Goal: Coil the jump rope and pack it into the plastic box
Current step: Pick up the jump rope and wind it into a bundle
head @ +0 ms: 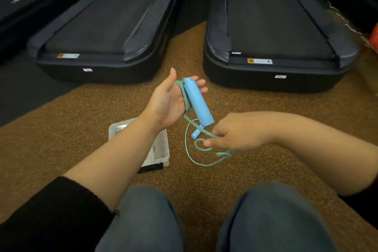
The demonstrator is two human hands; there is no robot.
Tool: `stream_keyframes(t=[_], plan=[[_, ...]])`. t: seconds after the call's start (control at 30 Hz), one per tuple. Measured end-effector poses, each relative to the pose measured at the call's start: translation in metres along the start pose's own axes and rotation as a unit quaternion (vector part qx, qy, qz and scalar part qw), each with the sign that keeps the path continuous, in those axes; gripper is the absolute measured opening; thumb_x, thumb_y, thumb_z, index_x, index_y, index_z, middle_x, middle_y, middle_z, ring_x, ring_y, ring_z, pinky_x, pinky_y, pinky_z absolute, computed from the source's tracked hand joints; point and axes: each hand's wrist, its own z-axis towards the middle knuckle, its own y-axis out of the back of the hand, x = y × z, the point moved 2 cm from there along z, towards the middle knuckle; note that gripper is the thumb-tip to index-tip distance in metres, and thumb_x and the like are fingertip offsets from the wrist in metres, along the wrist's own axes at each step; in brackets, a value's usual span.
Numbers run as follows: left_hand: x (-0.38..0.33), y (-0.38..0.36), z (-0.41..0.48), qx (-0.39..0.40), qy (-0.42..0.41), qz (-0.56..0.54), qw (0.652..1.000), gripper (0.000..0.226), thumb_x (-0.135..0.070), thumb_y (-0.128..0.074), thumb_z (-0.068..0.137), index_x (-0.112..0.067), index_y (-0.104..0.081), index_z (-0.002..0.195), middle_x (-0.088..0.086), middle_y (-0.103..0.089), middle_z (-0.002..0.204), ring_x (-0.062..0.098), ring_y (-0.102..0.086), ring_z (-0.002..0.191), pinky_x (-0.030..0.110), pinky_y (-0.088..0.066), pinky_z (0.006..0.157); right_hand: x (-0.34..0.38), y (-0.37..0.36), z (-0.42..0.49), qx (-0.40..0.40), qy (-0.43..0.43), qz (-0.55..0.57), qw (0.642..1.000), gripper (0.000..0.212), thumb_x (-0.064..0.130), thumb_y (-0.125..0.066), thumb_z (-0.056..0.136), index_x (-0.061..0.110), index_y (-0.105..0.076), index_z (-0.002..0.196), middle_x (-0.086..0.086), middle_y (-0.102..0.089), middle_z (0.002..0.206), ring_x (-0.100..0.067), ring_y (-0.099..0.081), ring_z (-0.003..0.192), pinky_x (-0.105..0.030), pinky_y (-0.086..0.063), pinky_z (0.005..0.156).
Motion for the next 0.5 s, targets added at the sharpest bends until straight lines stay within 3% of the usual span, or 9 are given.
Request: stream_keyframes(t=[0.1, 0.23, 0.33, 0.5], plan=[[-0.007, -0.005, -0.008, -0.002, -0.008, 0.005, 1.000, 0.063, -0.051, -0.017, 0.098, -0.002, -0.049, 0.121, 0.014, -0.060, 0.116, 0.025, -0.060, 0.106, 0.034, -0.044, 0.096, 0.014, -0.005, -0.011, -0.022, 0.008, -0.012, 1.000, 0.045, 0.046, -0.030, 0.099, 0.020, -0.037, 0.062, 0.004, -0.038, 0.066, -0.022, -0.043, 0.075, -0.028, -0.032, 0.069], [-0.004, -0.013, -0.017, 0.015, 0.011, 0.058, 0.998, 0.069, -0.055, -0.011, 0.096, -0.004, -0.053, 0.115, 0.012, -0.062, 0.109, 0.022, -0.061, 0.101, 0.032, -0.044, 0.096, 0.018, 0.006, -0.016, -0.102, 0.015, 0.003, 0.995, 0.047, 0.049, -0.033, 0.097, 0.019, -0.042, 0.063, 0.001, -0.044, 0.066, -0.022, -0.048, 0.069, -0.031, -0.038, 0.065], [0.005, -0.020, -0.025, 0.066, 0.052, 0.117, 0.990, 0.077, -0.060, -0.004, 0.094, -0.003, -0.050, 0.118, 0.009, -0.063, 0.100, 0.017, -0.063, 0.090, 0.028, -0.051, 0.083, 0.010, 0.026, -0.017, -0.165, 0.038, 0.019, 0.985, 0.045, 0.049, -0.038, 0.095, 0.021, -0.043, 0.060, 0.004, -0.043, 0.063, -0.009, -0.044, 0.057, -0.030, -0.036, 0.059], [0.012, -0.034, -0.030, 0.098, 0.048, 0.168, 0.980, 0.075, -0.056, -0.001, 0.095, -0.009, -0.060, 0.099, 0.004, -0.067, 0.081, 0.015, -0.064, 0.078, 0.025, -0.051, 0.079, -0.011, 0.058, -0.017, -0.249, 0.051, 0.044, 0.966, 0.038, 0.048, -0.046, 0.093, 0.021, -0.060, 0.069, 0.005, -0.059, 0.064, -0.003, -0.048, 0.056, -0.013, -0.036, 0.054]])
